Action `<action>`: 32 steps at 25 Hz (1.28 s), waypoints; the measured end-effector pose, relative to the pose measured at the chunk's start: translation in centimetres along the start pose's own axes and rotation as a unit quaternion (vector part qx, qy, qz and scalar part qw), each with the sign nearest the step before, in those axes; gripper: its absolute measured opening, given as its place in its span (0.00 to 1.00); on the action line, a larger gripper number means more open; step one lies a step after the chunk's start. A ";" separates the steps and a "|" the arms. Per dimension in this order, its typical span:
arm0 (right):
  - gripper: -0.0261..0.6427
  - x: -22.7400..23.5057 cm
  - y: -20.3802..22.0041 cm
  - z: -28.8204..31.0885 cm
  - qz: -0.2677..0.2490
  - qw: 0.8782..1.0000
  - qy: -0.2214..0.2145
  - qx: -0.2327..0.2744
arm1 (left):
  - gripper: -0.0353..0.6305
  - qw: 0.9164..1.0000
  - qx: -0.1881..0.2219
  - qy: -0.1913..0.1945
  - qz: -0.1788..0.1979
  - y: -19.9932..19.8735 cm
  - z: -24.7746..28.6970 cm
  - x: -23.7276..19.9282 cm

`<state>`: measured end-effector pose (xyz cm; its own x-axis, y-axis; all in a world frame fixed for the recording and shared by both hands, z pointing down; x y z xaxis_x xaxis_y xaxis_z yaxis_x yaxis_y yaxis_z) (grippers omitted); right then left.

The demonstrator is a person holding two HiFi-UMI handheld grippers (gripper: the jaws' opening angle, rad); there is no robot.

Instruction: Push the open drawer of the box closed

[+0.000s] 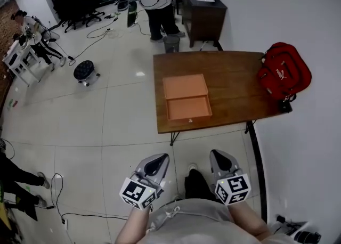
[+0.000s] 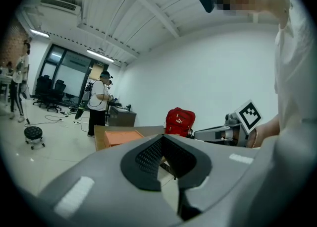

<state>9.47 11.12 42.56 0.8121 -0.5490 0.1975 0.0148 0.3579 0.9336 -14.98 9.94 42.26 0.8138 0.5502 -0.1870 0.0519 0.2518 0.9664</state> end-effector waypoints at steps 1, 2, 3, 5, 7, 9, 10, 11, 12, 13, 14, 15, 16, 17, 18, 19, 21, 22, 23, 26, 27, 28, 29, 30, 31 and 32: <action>0.04 0.7 -0.3 0.6 0.000 1.000 -0.002 -0.001 | 0.06 1.000 -0.002 0.000 0.001 -0.1 0.8 -0.2; 0.04 1.5 -0.7 1.3 0.001 1.000 -0.004 -0.001 | 0.06 1.000 -0.002 0.000 0.002 -0.4 1.8 -0.4; 0.04 2.4 -1.1 2.0 0.001 1.000 -0.007 0.000 | 0.06 1.000 -0.002 0.000 0.005 -0.6 2.9 -0.7; 0.04 4.4 -2.1 3.3 -0.002 1.000 -0.014 0.002 | 0.06 1.000 -0.002 -0.003 0.010 -1.3 5.2 -1.3; 0.04 6.4 -3.2 4.5 -0.007 1.000 -0.019 0.003 | 0.06 1.000 0.000 -0.008 0.011 -2.1 7.4 -2.0; 0.04 8.7 -4.2 5.7 -0.010 1.000 -0.023 0.005 | 0.06 1.000 0.003 -0.015 0.014 -2.8 9.5 -2.4; 0.04 9.8 -4.7 6.3 -0.011 1.000 -0.026 0.005 | 0.06 1.000 0.002 -0.019 0.019 -3.1 10.5 -2.6; 0.04 10.8 -5.0 6.9 -0.012 0.999 -0.029 0.005 | 0.06 0.999 0.000 -0.025 0.026 -3.4 11.4 -2.8; 0.04 11.6 -5.4 7.6 -0.012 0.999 -0.033 0.005 | 0.06 0.999 -0.005 -0.032 0.036 -3.5 12.2 -3.0; 0.04 12.3 -5.6 8.1 -0.013 0.999 -0.037 0.003 | 0.06 0.998 -0.011 -0.040 0.045 -3.5 12.8 -3.2; 0.04 12.8 -5.8 8.6 -0.013 0.999 -0.042 0.000 | 0.06 0.997 -0.017 -0.046 0.053 -3.4 13.3 -3.3; 0.04 13.4 -6.0 9.1 -0.013 0.999 -0.047 -0.003 | 0.06 0.997 -0.022 -0.051 0.056 -3.3 13.8 -3.3; 0.04 13.9 -6.0 9.5 -0.014 0.998 -0.053 -0.006 | 0.06 0.997 -0.024 -0.054 0.055 -3.2 14.4 -3.3; 0.04 14.5 -6.0 9.8 -0.015 0.998 -0.058 -0.010 | 0.06 0.997 -0.024 -0.056 0.050 -3.0 14.9 -3.3; 0.04 15.0 -5.9 10.1 -0.015 0.998 -0.063 -0.014 | 0.06 0.997 -0.025 -0.059 0.045 -2.8 15.3 -3.3; 0.04 15.6 -5.8 10.5 -0.016 0.997 -0.067 -0.018 | 0.06 0.997 -0.026 -0.062 0.040 -2.5 15.8 -3.3; 0.04 16.4 -5.7 11.3 -0.016 0.997 -0.072 -0.025 | 0.06 0.997 -0.033 -0.067 0.031 -2.0 16.6 -3.3; 0.04 16.6 -5.7 11.6 -0.015 0.997 -0.075 -0.029 | 0.06 0.997 -0.037 -0.068 0.027 -1.9 16.9 -3.4; 0.04 16.7 -5.6 11.9 -0.014 0.996 -0.080 -0.033 | 0.06 0.997 -0.041 -0.069 0.024 -1.7 17.1 -3.4; 0.04 16.8 -4.8 12.5 -0.017 0.993 -0.099 -0.054 | 0.06 0.996 -0.053 -0.066 0.014 -0.8 17.8 -3.2; 0.04 16.8 -4.3 12.8 -0.018 0.993 -0.102 -0.063 | 0.06 0.996 -0.058 -0.064 0.011 -0.3 18.0 -3.2; 0.04 16.7 -3.7 13.1 -0.017 0.992 -0.103 -0.072 | 0.06 0.996 -0.064 -0.062 0.008 0.1 18.2 -3.3; 0.04 16.7 -3.2 13.4 -0.014 0.991 -0.103 -0.080 | 0.06 0.996 -0.072 -0.062 0.005 0.6 18.4 -3.5; 0.04 16.7 -2.5 13.8 -0.009 0.991 -0.103 -0.089 | 0.06 0.995 -0.081 -0.062 0.003 1.3 18.6 -3.8; 0.04 16.8 -1.9 14.1 -0.004 0.990 -0.102 -0.098 | 0.06 0.994 -0.091 -0.062 0.000 2.0 18.8 -4.2; 0.04 17.0 -1.2 14.4 0.001 0.989 -0.100 -0.107 | 0.06 0.993 -0.101 -0.063 -0.003 2.7 19.1 -4.5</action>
<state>14.86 -9.47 49.11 0.6805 -0.6793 0.2748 0.1545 0.4995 0.8524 -7.42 -7.08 49.11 0.8804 0.4474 -0.1574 -0.0496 0.4168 0.9076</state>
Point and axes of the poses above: the fingertips, and each gripper's own axes: z forward along the fingers, x to its right, y out of its underside, the point moved 8 cm from there along -z, backward along the fingers, and after that the axes turned 12 degrees about -y, right-handed, at the moved point
